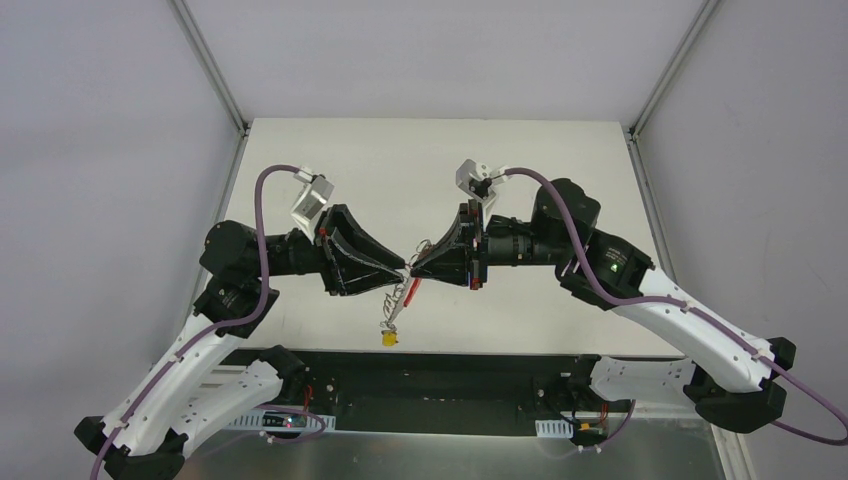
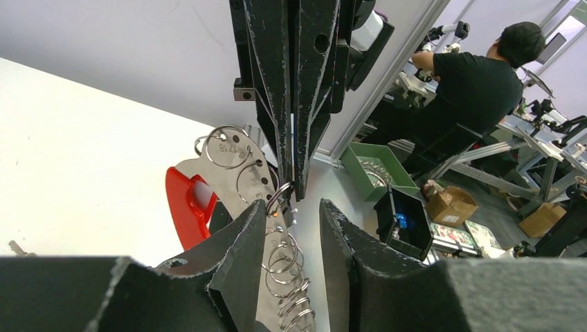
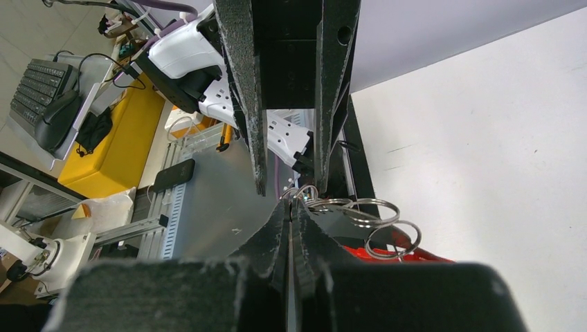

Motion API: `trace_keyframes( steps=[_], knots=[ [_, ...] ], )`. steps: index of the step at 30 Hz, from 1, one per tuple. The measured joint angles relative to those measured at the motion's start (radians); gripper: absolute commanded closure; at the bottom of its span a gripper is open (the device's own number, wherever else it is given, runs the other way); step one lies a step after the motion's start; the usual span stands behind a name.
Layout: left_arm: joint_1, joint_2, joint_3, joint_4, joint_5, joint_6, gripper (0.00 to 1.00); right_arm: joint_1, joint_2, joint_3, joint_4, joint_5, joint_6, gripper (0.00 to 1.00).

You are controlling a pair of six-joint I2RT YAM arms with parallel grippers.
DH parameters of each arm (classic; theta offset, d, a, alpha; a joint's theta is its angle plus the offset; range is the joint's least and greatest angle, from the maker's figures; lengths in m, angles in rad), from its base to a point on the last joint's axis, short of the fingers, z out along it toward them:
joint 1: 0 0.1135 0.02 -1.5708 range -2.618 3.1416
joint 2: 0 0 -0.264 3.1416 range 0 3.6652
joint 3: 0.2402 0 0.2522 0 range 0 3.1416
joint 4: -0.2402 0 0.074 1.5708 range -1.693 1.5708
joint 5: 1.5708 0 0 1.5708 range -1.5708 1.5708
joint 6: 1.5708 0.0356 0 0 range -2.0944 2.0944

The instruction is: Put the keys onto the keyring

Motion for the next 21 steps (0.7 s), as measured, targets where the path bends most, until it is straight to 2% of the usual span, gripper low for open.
trace_keyframes(
  steps=[4, 10, 21],
  knots=[
    [0.0, -0.004, 0.0, -0.005, 0.0, 0.004, 0.65, 0.003, 0.0, 0.0, -0.001, 0.001, -0.001, 1.0],
    [-0.001, -0.016, 0.0, -0.035, -0.002, 0.026, 0.56, 0.015, 0.0, 0.0, -0.003, 0.003, -0.002, 1.0],
    [-0.001, -0.029, 0.0, -0.05, -0.004, 0.04, 0.62, 0.019, 0.003, 0.0, -0.006, 0.021, -0.005, 1.0]
  ],
)
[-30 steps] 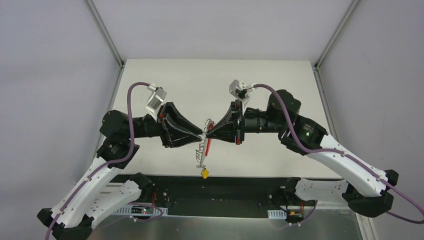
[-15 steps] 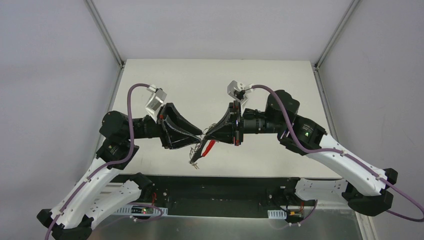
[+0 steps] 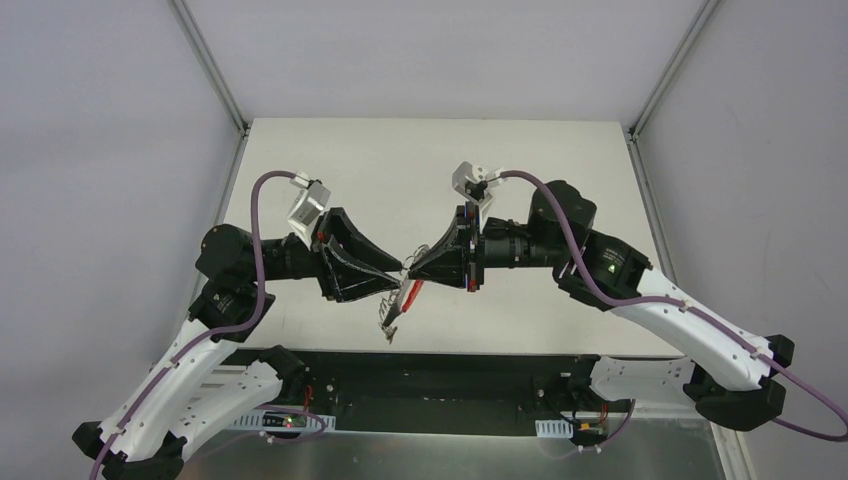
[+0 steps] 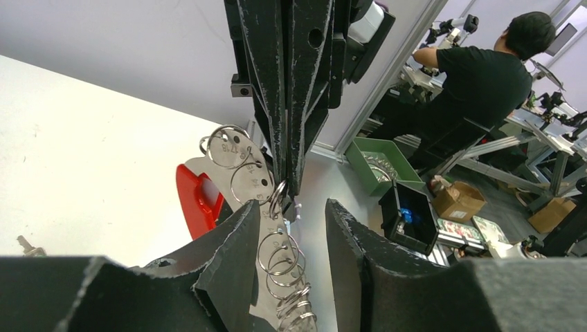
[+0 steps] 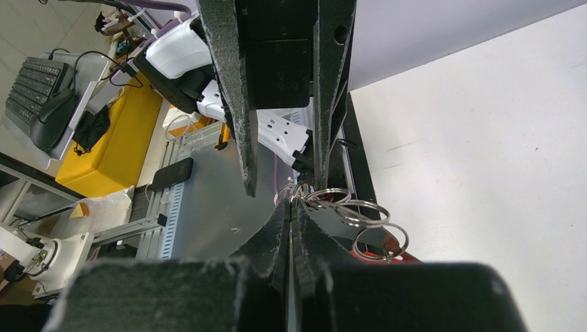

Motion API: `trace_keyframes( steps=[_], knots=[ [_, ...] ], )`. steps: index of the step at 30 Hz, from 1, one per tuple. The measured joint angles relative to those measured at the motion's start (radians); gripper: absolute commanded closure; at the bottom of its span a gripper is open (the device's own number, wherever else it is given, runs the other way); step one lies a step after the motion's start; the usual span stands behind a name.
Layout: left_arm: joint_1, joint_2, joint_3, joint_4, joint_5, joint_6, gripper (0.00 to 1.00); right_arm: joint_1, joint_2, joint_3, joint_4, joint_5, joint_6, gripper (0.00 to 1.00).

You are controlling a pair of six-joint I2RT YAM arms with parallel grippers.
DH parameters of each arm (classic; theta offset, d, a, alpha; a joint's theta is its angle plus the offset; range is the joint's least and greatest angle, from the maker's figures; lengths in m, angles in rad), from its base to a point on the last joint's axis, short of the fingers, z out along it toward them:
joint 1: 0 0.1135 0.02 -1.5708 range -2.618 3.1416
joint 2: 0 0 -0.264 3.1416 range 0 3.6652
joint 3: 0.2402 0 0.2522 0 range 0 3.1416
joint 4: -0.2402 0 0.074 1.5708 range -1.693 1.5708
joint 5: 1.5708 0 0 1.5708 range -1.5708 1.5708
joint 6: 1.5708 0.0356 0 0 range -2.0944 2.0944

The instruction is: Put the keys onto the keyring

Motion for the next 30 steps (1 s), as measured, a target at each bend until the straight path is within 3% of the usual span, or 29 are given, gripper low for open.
trace_keyframes(
  steps=[10, 12, 14, 30],
  knots=[
    [0.0, 0.001, 0.0, 0.005, 0.022, -0.01, 0.75, 0.001, 0.024, 0.017, 0.001, 0.008, 0.0, 1.0],
    [0.0, 0.002, 0.0, 0.006, 0.028, -0.012, 0.84, 0.003, 0.026, 0.02, 0.0, 0.007, 0.0, 1.0],
    [0.0, 0.001, 0.0, 0.009, 0.031, -0.013, 1.0, 0.005, 0.029, 0.024, 0.001, 0.006, 0.0, 1.0],
    [0.001, -0.003, 0.0, 0.02, 0.022, -0.005, 1.0, 0.011, 0.031, 0.034, 0.0, 0.002, -0.004, 1.0]
  ],
)
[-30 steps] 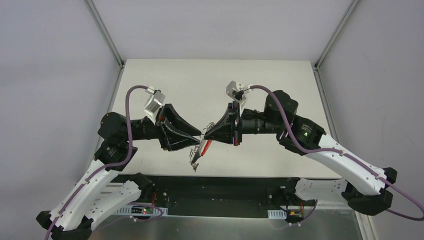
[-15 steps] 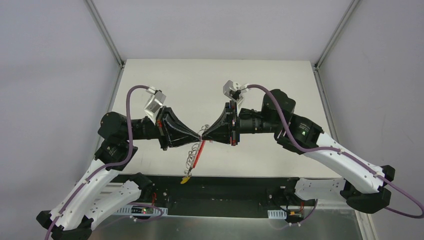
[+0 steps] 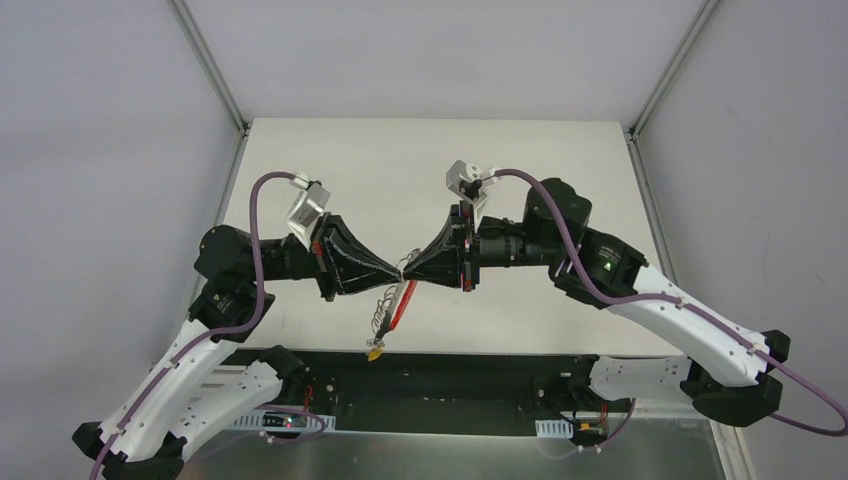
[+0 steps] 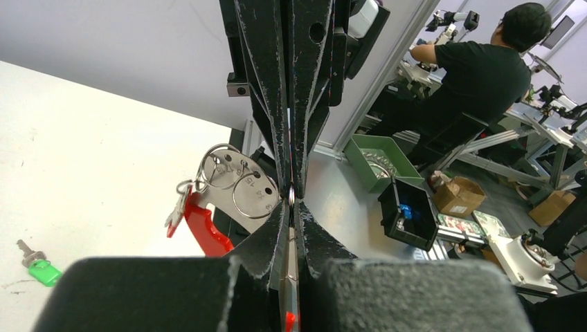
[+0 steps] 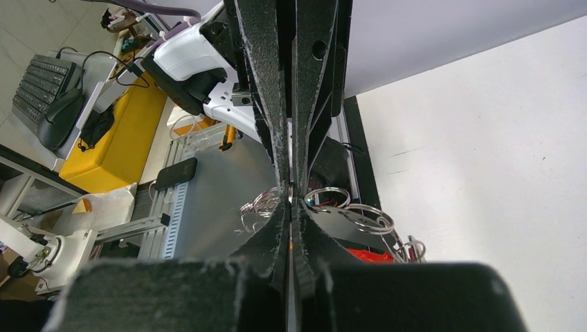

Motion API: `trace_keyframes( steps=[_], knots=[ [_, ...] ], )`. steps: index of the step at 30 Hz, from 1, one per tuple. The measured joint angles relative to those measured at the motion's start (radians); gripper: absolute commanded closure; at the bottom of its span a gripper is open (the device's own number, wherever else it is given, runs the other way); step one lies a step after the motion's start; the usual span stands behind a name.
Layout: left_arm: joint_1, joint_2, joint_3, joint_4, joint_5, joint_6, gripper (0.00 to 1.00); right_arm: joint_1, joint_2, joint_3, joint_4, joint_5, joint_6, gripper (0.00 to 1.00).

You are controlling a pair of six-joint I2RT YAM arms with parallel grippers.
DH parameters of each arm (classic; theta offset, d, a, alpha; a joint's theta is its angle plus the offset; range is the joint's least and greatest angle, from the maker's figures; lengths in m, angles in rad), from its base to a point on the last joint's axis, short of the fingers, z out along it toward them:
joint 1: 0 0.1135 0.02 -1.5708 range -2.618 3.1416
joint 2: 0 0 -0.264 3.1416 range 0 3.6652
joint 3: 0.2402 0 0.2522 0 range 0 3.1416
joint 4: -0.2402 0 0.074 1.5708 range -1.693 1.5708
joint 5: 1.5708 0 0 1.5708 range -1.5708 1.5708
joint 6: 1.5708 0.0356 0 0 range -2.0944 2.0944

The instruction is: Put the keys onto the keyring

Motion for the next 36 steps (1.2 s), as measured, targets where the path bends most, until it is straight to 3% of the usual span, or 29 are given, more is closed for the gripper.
trace_keyframes(
  steps=[4, 9, 13, 17, 24, 36],
  knots=[
    [0.0, -0.005, 0.0, -0.007, -0.002, 0.01, 1.0, 0.003, 0.0, 0.0, -0.001, 0.002, -0.005, 0.98],
    [0.0, -0.006, 0.0, -0.011, -0.002, 0.019, 1.0, 0.003, 0.0, 0.004, -0.018, 0.003, -0.02, 0.84],
    [0.0, -0.006, 0.0, -0.011, -0.001, 0.021, 1.0, 0.003, 0.0, 0.013, -0.042, 0.007, -0.029, 0.66],
    [0.0, -0.006, 0.0, -0.016, -0.001, 0.025, 1.0, 0.003, -0.002, 0.021, -0.073, 0.016, -0.041, 0.61],
    [-0.001, 0.006, 0.051, -0.117, 0.002, 0.063, 1.0, 0.003, -0.011, 0.093, -0.205, 0.039, -0.089, 0.59],
    [-0.001, 0.024, 0.172, -0.286, 0.006, 0.132, 1.0, 0.003, 0.134, 0.445, -0.475, -0.023, -0.118, 0.58]
  ],
)
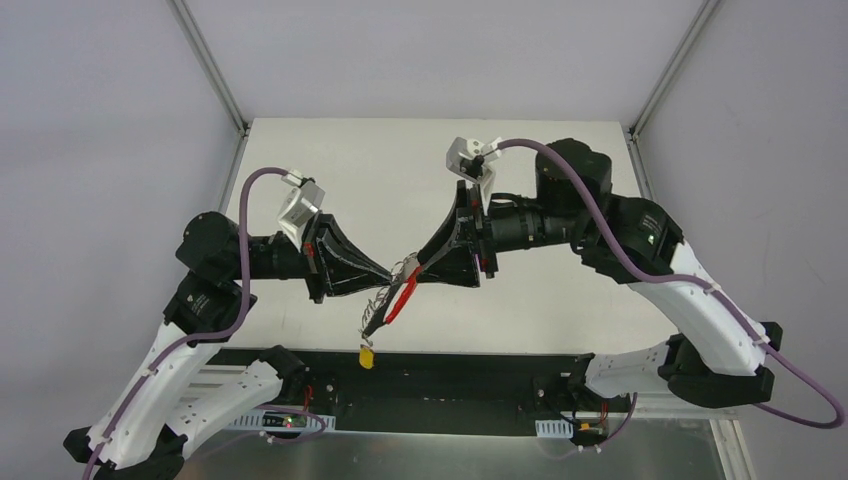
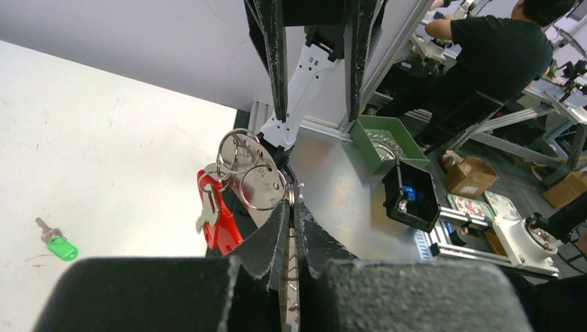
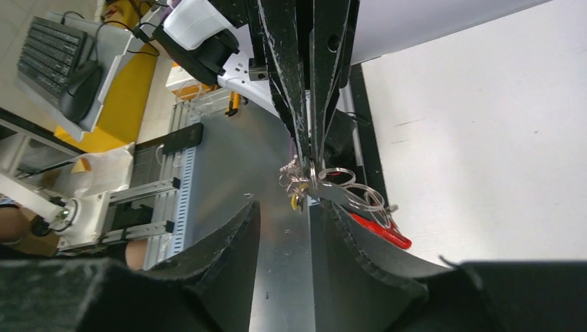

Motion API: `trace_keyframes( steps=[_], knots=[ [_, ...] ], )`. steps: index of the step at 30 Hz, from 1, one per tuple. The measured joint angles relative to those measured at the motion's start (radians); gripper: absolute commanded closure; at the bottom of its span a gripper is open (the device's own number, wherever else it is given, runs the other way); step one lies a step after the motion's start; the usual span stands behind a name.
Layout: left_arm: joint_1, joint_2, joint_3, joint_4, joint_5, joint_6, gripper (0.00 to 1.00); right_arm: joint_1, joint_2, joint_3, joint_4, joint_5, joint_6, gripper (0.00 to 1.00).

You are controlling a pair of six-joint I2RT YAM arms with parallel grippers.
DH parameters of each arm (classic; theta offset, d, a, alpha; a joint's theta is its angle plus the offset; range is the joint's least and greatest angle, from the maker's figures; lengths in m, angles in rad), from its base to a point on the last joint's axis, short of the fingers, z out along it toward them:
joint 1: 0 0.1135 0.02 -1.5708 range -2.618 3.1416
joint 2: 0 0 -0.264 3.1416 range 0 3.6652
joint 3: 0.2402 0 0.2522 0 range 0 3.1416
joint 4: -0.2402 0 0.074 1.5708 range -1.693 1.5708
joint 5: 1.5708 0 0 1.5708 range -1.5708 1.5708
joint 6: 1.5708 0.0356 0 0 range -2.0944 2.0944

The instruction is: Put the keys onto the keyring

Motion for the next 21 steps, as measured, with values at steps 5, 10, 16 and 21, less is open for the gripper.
trace_keyframes(
  steps=[5, 10, 16, 21],
  knots=[
    [0.0, 0.013, 0.018, -0.024, 0.002, 0.019, 1.0, 0.0, 0.076, 0.079, -0.05, -0.043, 0.041, 0.6],
    [0.0, 0.032, 0.019, -0.047, 0.001, 0.029, 1.0, 0.0, 0.112, 0.086, -0.066, -0.063, 0.076, 0.61],
    [0.0, 0.046, 0.019, -0.054, 0.001, 0.042, 1.0, 0.0, 0.136, 0.092, -0.07, -0.075, 0.094, 0.62],
    [0.0, 0.047, 0.027, -0.068, 0.002, 0.05, 1.0, 0.0, 0.137, 0.093, -0.074, -0.069, 0.093, 0.62]
  ],
)
